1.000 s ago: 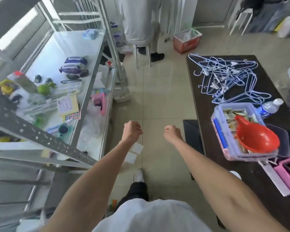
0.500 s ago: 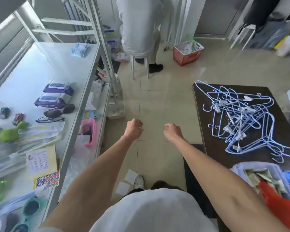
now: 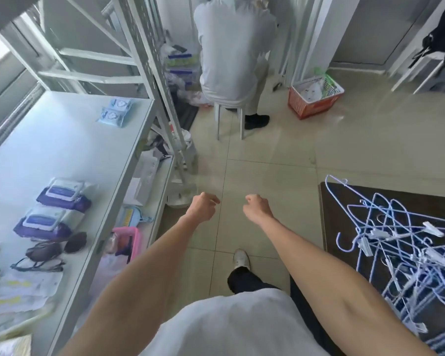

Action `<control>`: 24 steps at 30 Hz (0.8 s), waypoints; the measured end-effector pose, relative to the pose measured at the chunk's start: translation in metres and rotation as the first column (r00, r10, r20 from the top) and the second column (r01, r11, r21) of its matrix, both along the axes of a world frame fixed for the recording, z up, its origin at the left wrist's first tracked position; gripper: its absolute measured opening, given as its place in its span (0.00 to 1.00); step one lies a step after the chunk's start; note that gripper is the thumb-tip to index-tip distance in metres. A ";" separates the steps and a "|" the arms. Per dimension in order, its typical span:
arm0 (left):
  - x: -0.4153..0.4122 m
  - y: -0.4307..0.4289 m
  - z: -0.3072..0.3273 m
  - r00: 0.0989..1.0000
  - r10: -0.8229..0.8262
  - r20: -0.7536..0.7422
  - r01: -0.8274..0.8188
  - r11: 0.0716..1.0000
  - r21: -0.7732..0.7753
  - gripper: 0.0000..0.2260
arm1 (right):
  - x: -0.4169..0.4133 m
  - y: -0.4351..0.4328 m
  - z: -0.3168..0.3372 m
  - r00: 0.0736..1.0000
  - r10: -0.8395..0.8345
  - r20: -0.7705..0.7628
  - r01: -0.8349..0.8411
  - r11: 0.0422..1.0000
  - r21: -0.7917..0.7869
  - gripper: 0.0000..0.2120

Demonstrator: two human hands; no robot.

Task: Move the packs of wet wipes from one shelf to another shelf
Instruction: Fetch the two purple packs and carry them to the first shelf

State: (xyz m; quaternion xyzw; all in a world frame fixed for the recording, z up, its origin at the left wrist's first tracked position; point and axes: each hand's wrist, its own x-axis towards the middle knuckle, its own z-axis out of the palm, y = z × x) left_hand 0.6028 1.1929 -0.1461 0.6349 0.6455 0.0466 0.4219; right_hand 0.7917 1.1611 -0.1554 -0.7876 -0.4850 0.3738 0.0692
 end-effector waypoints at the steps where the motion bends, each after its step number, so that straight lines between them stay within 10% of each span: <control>1: 0.003 0.017 0.001 1.000 0.018 -0.001 -0.018 1.000 -0.003 0.16 | 0.004 0.020 0.001 1.000 0.003 -0.017 -0.003 1.000 -0.018 0.15; 24: -0.026 0.216 0.006 0.975 0.220 0.014 -0.219 0.975 -0.042 0.20 | -0.052 0.256 0.033 0.968 0.243 -0.070 -0.237 0.968 0.081 0.17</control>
